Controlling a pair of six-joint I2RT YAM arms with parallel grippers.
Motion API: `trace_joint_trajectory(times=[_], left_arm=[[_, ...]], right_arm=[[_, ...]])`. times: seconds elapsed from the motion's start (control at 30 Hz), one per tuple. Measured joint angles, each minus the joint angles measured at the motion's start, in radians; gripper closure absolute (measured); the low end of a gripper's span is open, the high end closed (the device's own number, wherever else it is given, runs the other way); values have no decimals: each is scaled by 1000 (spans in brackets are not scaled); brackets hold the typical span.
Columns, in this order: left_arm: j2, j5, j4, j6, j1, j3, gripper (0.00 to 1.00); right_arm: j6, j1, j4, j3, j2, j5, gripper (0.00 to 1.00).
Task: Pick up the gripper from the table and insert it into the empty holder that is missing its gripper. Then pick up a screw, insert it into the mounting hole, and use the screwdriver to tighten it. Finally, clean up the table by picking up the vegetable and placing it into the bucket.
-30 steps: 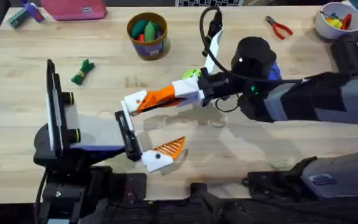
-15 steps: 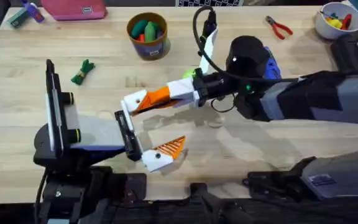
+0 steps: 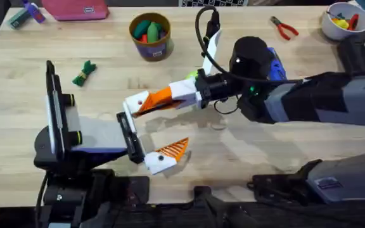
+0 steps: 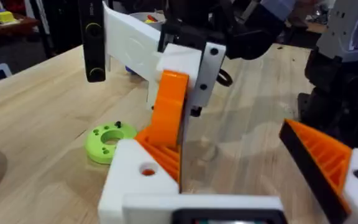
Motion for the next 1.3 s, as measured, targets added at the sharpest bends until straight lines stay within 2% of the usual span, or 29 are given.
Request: trace_joint_trajectory(times=[1.0, 1.3], left_arm=[[0, 13, -1, 1, 0, 0, 13], [0, 27, -4, 10, -4, 1, 12]], right_arm=[[4, -7, 0, 0, 0, -43, 993], [-17, -23, -9, 9, 2, -92, 993]])
